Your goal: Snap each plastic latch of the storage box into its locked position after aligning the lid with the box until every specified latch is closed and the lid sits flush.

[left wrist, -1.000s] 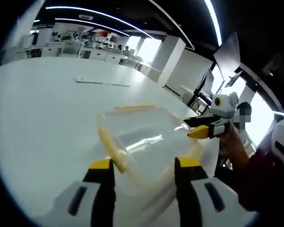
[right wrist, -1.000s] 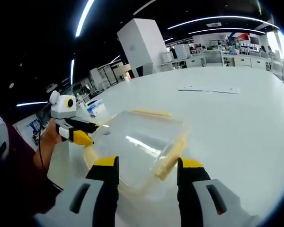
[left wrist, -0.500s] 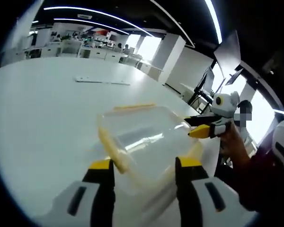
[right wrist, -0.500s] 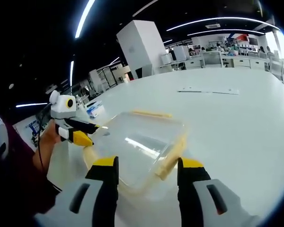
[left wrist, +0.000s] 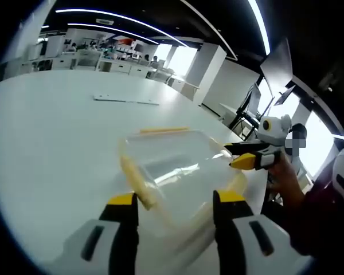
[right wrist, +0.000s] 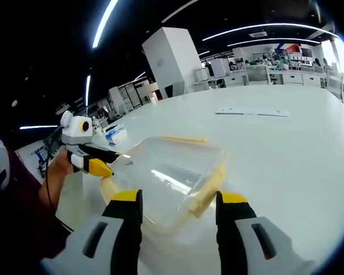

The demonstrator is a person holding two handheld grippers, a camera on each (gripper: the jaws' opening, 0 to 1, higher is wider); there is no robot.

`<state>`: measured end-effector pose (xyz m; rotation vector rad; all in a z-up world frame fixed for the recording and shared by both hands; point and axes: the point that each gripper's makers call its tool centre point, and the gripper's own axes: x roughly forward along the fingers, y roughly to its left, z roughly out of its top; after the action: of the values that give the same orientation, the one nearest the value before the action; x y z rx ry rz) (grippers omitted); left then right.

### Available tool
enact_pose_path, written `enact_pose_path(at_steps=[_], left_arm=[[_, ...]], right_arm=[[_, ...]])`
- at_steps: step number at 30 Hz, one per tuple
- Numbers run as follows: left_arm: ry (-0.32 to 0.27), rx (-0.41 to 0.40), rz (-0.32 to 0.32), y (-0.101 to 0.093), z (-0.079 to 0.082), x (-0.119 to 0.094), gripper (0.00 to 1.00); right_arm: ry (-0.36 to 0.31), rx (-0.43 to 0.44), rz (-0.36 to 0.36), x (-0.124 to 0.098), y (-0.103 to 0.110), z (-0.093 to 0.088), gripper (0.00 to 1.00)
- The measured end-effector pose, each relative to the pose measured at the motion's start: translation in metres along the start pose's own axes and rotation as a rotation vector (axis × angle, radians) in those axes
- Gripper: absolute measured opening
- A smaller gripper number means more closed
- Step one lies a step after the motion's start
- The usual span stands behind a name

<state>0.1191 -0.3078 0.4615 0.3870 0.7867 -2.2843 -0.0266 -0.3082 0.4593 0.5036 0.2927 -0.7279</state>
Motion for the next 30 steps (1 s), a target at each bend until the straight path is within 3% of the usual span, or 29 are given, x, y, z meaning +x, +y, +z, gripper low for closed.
enact_pose_path(at_steps=[17, 18, 19, 22, 26, 30], left_arm=[[-0.038, 0.016, -0.037, -0.002, -0.001, 0.001, 0.54], [-0.049, 0.029, -0.027, -0.002, 0.000, 0.001, 0.56], [-0.072, 0.102, -0.005, 0.000, 0.005, 0.000, 0.58], [-0.058, 0.096, -0.018, -0.002, 0.003, 0.000, 0.58], [-0.066, 0.114, -0.013, -0.001, 0.004, -0.002, 0.62], [-0.107, 0.113, -0.037, -0.005, 0.009, -0.003, 0.74]], right_arm=[[-0.044, -0.031, 0.025, 0.000, 0.001, 0.002, 0.59], [-0.044, -0.031, 0.028, 0.000, 0.000, 0.002, 0.59], [-0.044, -0.032, 0.030, 0.000, 0.000, 0.002, 0.59], [-0.042, -0.037, 0.035, 0.001, 0.000, 0.002, 0.60], [-0.047, -0.064, 0.027, 0.000, 0.000, 0.004, 0.67], [-0.066, -0.079, 0.020, -0.002, 0.000, 0.007, 0.74]])
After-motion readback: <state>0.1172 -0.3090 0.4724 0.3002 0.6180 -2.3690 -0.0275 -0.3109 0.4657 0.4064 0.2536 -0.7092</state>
